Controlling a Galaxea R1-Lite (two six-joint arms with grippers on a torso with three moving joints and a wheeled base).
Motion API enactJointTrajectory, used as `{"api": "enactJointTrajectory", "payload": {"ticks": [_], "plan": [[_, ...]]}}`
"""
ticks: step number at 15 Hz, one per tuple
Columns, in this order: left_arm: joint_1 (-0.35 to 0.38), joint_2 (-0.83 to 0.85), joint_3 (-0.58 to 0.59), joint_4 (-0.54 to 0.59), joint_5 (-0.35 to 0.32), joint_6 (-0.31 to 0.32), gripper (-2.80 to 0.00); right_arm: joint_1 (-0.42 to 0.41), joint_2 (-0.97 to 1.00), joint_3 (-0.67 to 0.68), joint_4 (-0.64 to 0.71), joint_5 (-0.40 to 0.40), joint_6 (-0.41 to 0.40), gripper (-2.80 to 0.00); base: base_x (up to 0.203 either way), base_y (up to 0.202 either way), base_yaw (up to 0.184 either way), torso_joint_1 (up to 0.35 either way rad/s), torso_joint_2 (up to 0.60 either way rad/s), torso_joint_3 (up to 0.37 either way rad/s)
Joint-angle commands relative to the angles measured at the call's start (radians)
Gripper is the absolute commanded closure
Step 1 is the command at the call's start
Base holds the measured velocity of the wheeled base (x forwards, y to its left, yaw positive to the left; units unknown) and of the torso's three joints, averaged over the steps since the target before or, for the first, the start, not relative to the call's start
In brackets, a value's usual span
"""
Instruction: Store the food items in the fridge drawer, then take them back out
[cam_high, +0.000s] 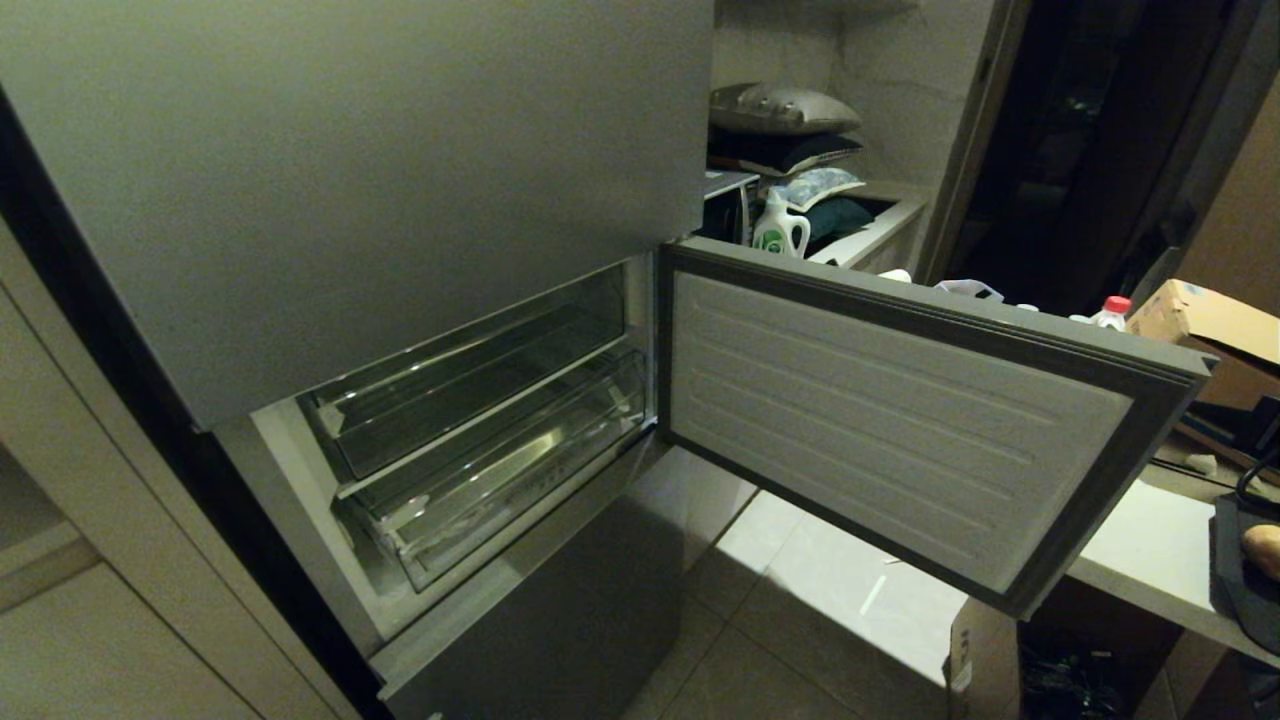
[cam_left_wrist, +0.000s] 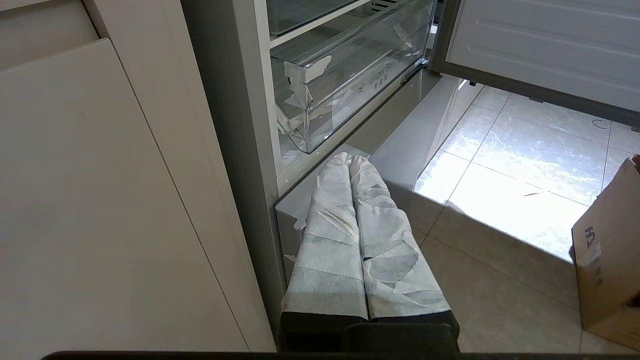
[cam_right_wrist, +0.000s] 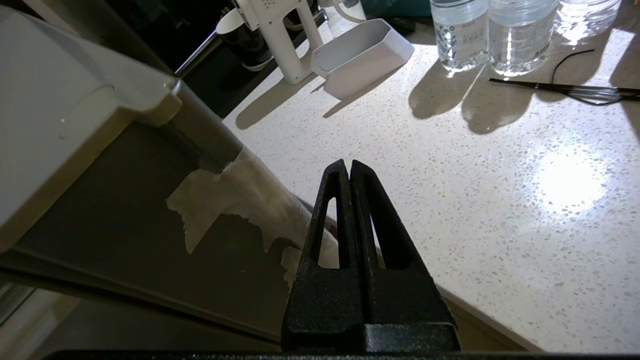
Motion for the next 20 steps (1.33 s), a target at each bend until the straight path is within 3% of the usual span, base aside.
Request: {"api": "enactJointTrajectory", "payload": {"ticks": [1, 4, 14, 16, 20], "plan": [[0.001, 0.000, 0.000, 0.000, 0.000, 0.000, 0.00, 0.002, -0.010, 0.009, -0.006, 0.009, 0.001, 0.00, 0.000, 0.000, 0.000, 0.000, 0.00, 0.000], [0.001, 0.000, 0.000, 0.000, 0.000, 0.000, 0.00, 0.002, -0.046, 0.037, -0.006, 0.055, 0.000, 0.00, 0.000, 0.000, 0.000, 0.000, 0.00, 0.000], [0.001, 0.000, 0.000, 0.000, 0.000, 0.000, 0.00, 0.001, -0.165, 0.143, -0.005, 0.073, -0.001, 0.00, 0.000, 0.000, 0.000, 0.000, 0.00, 0.000], [0.000, 0.000, 0.000, 0.000, 0.000, 0.000, 0.00, 0.001, -0.213, 0.184, -0.004, 0.119, -0.002, 0.00, 0.000, 0.000, 0.000, 0.000, 0.00, 0.000], [0.000, 0.000, 0.000, 0.000, 0.000, 0.000, 0.00, 0.003, -0.353, 0.312, -0.002, 0.140, 0.000, 0.00, 0.000, 0.000, 0.000, 0.000, 0.00, 0.000]]}}
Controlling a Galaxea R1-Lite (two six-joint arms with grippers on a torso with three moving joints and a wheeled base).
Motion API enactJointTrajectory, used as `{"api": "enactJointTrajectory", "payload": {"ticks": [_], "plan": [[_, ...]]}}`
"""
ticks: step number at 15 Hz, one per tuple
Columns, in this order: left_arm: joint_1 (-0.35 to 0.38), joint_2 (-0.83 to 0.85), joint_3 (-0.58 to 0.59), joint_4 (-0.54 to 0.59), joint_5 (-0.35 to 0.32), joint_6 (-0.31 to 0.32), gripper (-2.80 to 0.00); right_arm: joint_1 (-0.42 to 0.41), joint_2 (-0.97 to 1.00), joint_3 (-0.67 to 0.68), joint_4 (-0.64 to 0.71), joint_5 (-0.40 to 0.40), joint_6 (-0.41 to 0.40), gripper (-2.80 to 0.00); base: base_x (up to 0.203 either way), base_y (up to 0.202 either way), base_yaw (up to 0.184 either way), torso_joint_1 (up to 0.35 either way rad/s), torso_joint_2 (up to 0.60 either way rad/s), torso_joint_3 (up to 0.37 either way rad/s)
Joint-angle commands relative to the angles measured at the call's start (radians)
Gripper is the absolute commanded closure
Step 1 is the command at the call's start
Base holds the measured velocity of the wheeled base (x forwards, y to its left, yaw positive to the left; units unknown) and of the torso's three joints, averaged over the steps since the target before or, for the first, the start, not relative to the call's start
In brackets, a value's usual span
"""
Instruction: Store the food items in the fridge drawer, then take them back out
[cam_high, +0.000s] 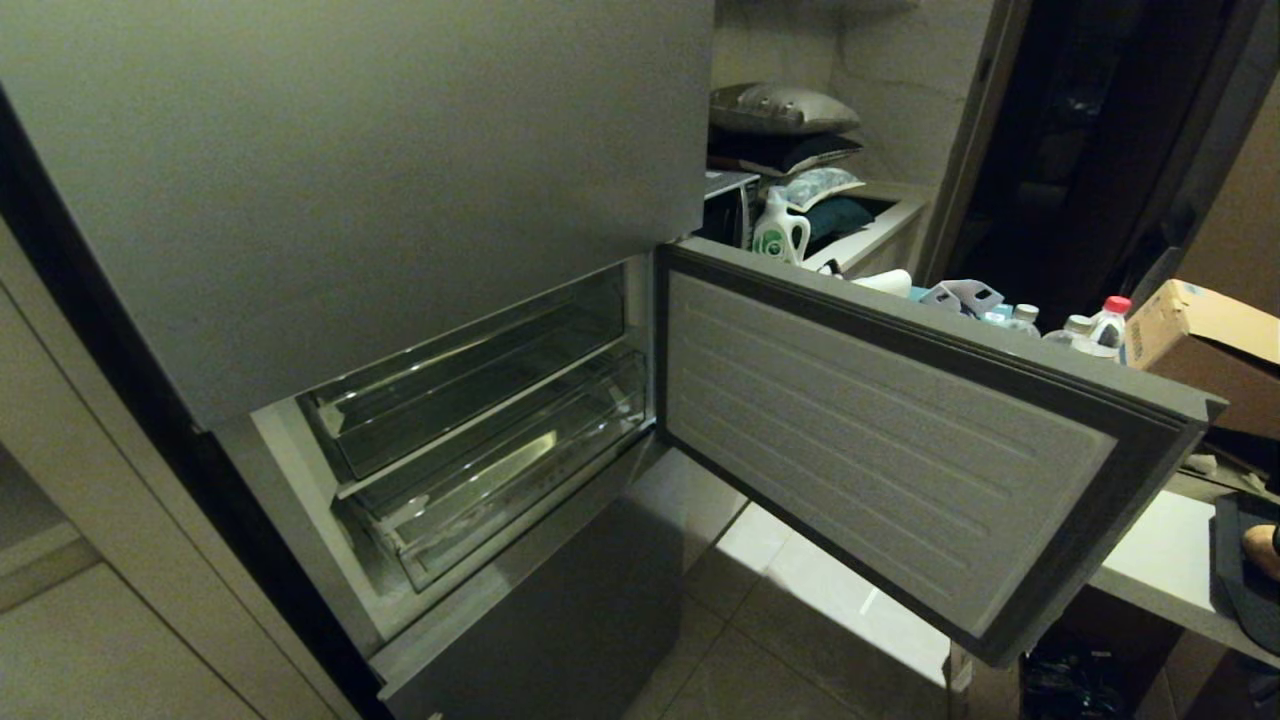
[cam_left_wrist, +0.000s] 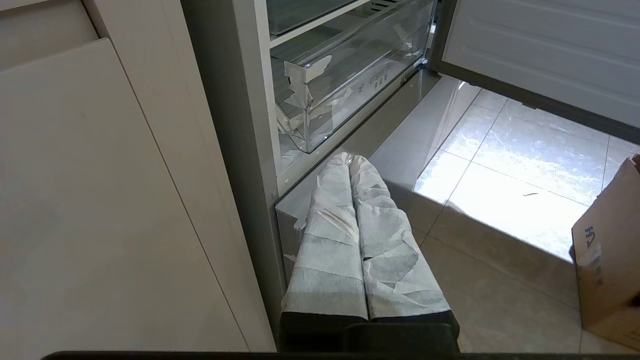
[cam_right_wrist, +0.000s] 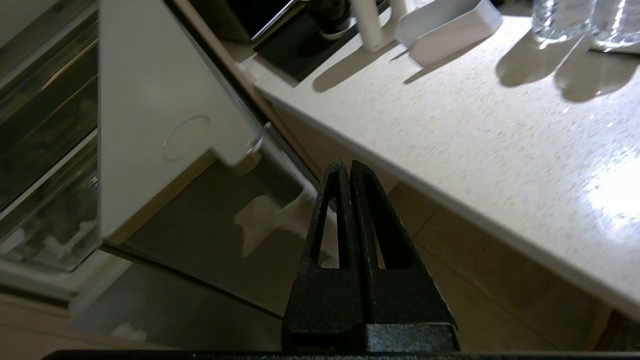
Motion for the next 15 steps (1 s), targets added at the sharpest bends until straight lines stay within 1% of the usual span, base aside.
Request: {"api": "enactJointTrajectory", "payload": {"ticks": [1, 3, 6, 7, 9, 10, 12, 13, 15], "plan": [[0.000, 0.000, 0.000, 0.000, 0.000, 0.000, 0.00, 0.006, -0.127, 0.086, -0.005, 0.015, 0.002, 0.00, 0.000, 0.000, 0.000, 0.000, 0.00, 0.000], [0.000, 0.000, 0.000, 0.000, 0.000, 0.000, 0.00, 0.019, -0.226, 0.138, -0.006, 0.038, 0.005, 0.00, 0.000, 0.000, 0.000, 0.000, 0.00, 0.000], [0.000, 0.000, 0.000, 0.000, 0.000, 0.000, 0.00, 0.050, -0.398, 0.157, -0.004, 0.039, 0.029, 0.00, 0.000, 0.000, 0.000, 0.000, 0.00, 0.000], [0.000, 0.000, 0.000, 0.000, 0.000, 0.000, 0.00, 0.078, -0.455, 0.157, -0.003, 0.013, 0.045, 0.00, 0.000, 0.000, 0.000, 0.000, 0.00, 0.000], [0.000, 0.000, 0.000, 0.000, 0.000, 0.000, 0.00, 0.132, -0.488, 0.157, 0.003, -0.159, 0.067, 0.00, 0.000, 0.000, 0.000, 0.000, 0.00, 0.000], [0.000, 0.000, 0.000, 0.000, 0.000, 0.000, 0.00, 0.157, -0.478, 0.155, 0.016, -0.212, 0.079, 0.00, 0.000, 0.000, 0.000, 0.000, 0.00, 0.000], [0.001, 0.000, 0.000, 0.000, 0.000, 0.000, 0.00, 0.207, -0.419, 0.137, 0.056, -0.265, 0.096, 0.00, 0.000, 0.000, 0.000, 0.000, 0.00, 0.000], [0.000, 0.000, 0.000, 0.000, 0.000, 0.000, 0.00, 0.236, -0.385, 0.120, 0.071, -0.287, 0.119, 0.00, 0.000, 0.000, 0.000, 0.000, 0.00, 0.000], [0.002, 0.000, 0.000, 0.000, 0.000, 0.000, 0.00, 0.312, -0.302, 0.063, 0.082, -0.346, 0.189, 0.00, 0.000, 0.000, 0.000, 0.000, 0.00, 0.000]]}}
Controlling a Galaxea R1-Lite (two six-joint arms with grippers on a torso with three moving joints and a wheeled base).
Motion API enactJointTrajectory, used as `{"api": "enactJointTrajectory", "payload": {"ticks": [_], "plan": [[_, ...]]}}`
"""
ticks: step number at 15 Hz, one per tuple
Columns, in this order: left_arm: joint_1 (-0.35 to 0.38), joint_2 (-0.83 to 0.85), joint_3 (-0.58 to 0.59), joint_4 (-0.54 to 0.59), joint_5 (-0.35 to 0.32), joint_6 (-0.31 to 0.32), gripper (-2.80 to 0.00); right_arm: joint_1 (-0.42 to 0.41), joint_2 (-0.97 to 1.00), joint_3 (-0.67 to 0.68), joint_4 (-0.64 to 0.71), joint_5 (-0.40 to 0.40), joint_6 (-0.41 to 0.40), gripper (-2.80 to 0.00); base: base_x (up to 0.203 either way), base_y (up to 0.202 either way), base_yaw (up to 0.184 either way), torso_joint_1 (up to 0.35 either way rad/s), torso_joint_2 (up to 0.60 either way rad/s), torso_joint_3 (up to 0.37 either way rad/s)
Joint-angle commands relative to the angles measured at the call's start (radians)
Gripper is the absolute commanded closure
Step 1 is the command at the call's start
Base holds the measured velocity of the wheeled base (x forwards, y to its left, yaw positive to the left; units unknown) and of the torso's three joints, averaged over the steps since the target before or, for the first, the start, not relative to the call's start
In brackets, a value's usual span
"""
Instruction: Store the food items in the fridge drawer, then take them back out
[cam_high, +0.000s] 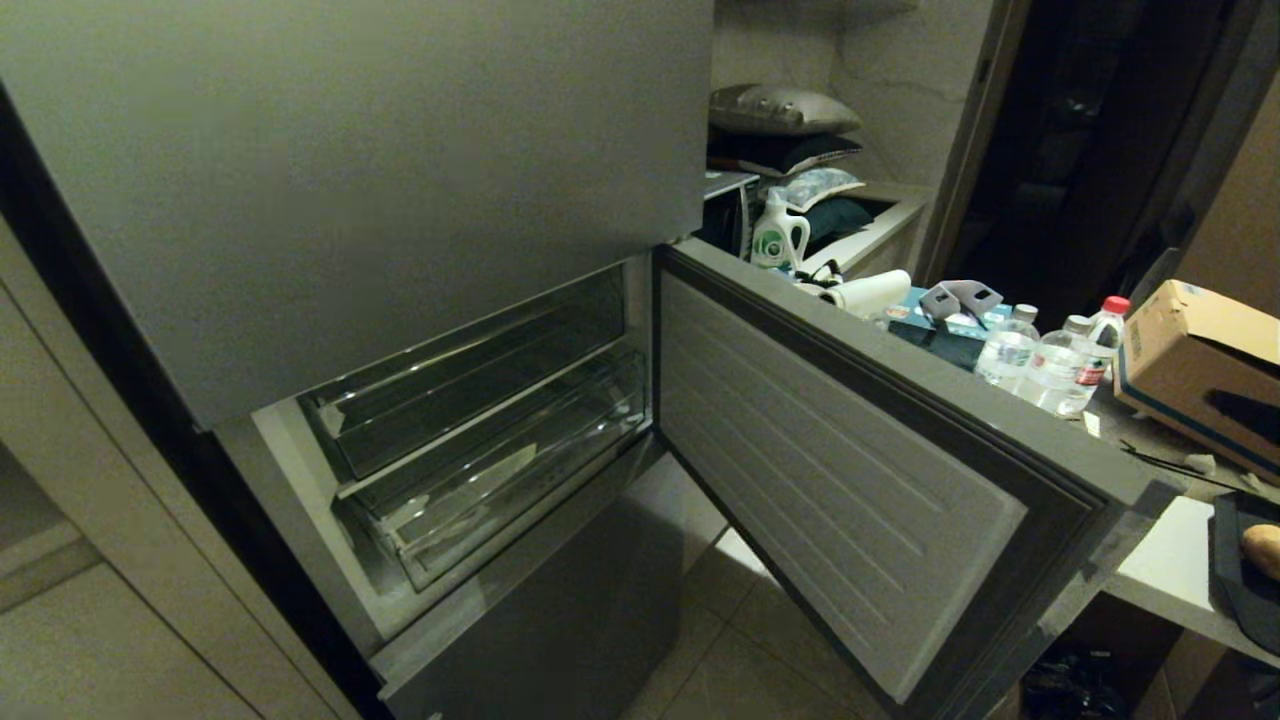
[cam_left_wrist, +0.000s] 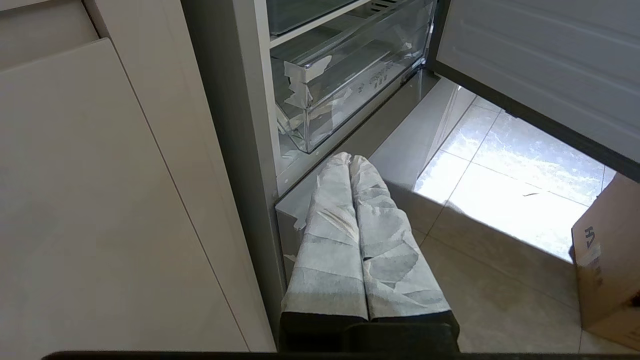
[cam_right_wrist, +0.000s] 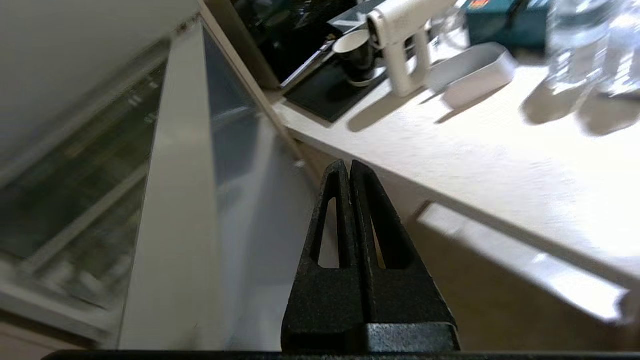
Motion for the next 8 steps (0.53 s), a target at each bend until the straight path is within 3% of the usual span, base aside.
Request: {"api": "enactJointTrajectory", "payload": {"ticks": [1, 4, 6, 8], "plan": [[0.000, 0.000, 0.000, 0.000, 0.000, 0.000, 0.00, 0.098, 0.119, -0.064, 0.001, -0.066, 0.057, 0.00, 0.000, 0.000, 0.000, 0.000, 0.00, 0.000], [0.000, 0.000, 0.000, 0.000, 0.000, 0.000, 0.00, 0.222, 0.203, -0.111, 0.001, -0.147, 0.170, 0.00, 0.000, 0.000, 0.000, 0.000, 0.00, 0.000], [0.000, 0.000, 0.000, 0.000, 0.000, 0.000, 0.00, 0.253, 0.237, -0.164, 0.001, -0.144, 0.317, 0.00, 0.000, 0.000, 0.000, 0.000, 0.00, 0.000], [0.000, 0.000, 0.000, 0.000, 0.000, 0.000, 0.00, 0.284, 0.281, -0.208, 0.000, -0.120, 0.390, 0.00, 0.000, 0.000, 0.000, 0.000, 0.00, 0.000]]}}
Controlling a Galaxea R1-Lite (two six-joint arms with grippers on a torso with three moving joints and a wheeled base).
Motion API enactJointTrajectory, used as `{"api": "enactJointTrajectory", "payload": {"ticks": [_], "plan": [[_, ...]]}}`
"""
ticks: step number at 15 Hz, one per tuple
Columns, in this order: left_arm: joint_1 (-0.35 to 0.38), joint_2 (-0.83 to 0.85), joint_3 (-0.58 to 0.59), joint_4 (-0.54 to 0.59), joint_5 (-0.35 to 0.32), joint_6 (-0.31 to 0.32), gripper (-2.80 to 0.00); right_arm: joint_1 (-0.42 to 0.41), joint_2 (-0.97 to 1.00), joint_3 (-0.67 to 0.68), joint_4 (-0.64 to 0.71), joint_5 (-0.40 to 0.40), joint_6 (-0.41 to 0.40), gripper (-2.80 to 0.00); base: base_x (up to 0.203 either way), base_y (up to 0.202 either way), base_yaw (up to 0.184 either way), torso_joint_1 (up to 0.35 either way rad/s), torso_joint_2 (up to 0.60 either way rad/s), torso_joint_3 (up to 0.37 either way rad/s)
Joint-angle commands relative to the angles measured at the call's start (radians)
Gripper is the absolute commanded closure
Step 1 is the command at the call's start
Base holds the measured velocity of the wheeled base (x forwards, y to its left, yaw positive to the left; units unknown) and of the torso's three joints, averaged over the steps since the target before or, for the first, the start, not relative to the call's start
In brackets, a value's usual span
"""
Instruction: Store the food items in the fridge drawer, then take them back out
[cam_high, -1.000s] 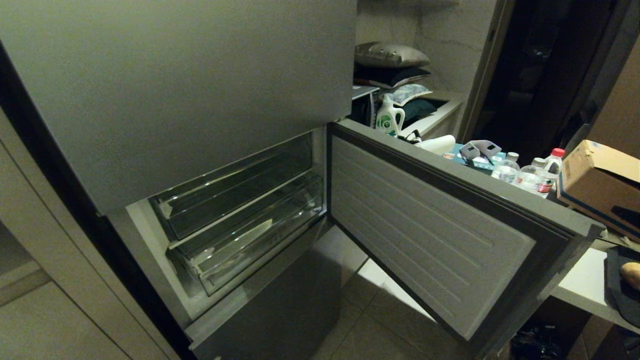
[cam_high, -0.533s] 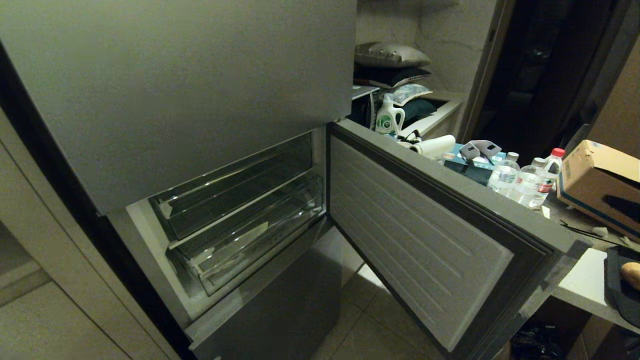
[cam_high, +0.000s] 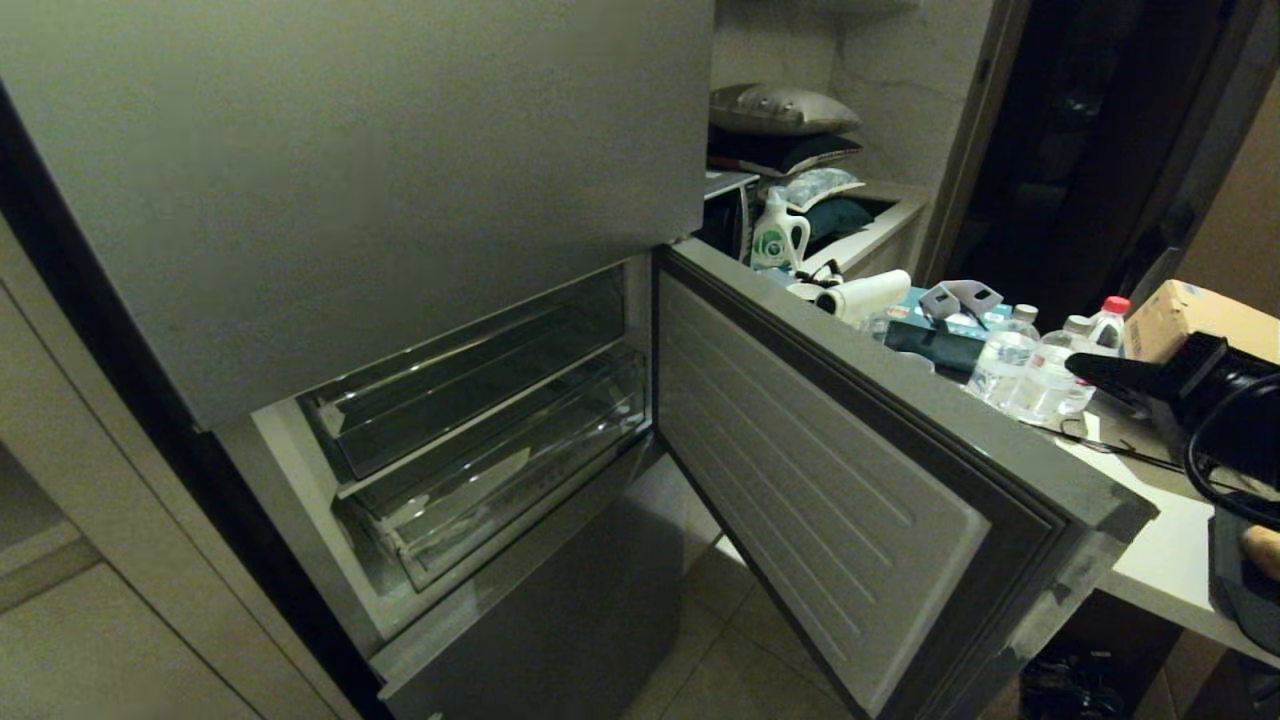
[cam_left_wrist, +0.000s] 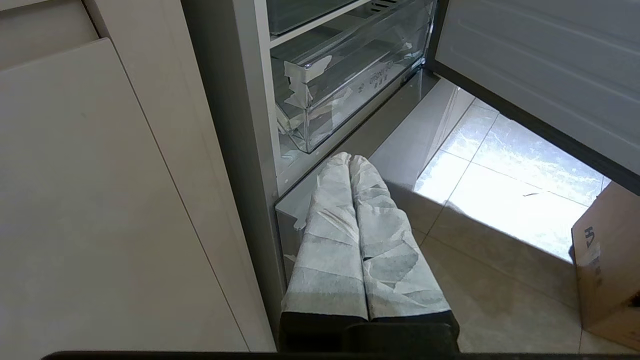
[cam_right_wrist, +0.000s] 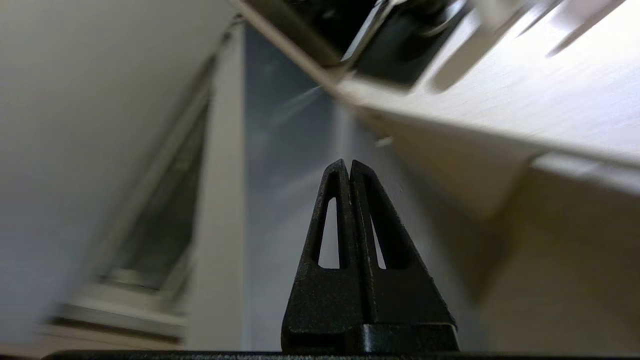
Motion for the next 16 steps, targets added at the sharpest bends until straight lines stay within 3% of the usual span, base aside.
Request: {"api": "enactJointTrajectory", "payload": {"ticks": [1, 7, 16], "plan": [[0.000, 0.000, 0.000, 0.000, 0.000, 0.000, 0.00, 0.034, 0.063, -0.045, -0.007, 0.059, 0.080, 0.00, 0.000, 0.000, 0.000, 0.000, 0.00, 0.000], [0.000, 0.000, 0.000, 0.000, 0.000, 0.000, 0.00, 0.056, 0.139, -0.121, -0.003, 0.253, 0.300, 0.00, 0.000, 0.000, 0.000, 0.000, 0.00, 0.000], [0.001, 0.000, 0.000, 0.000, 0.000, 0.000, 0.00, 0.115, 0.280, -0.159, -0.004, 0.259, 0.312, 0.00, 0.000, 0.000, 0.000, 0.000, 0.00, 0.000]]}}
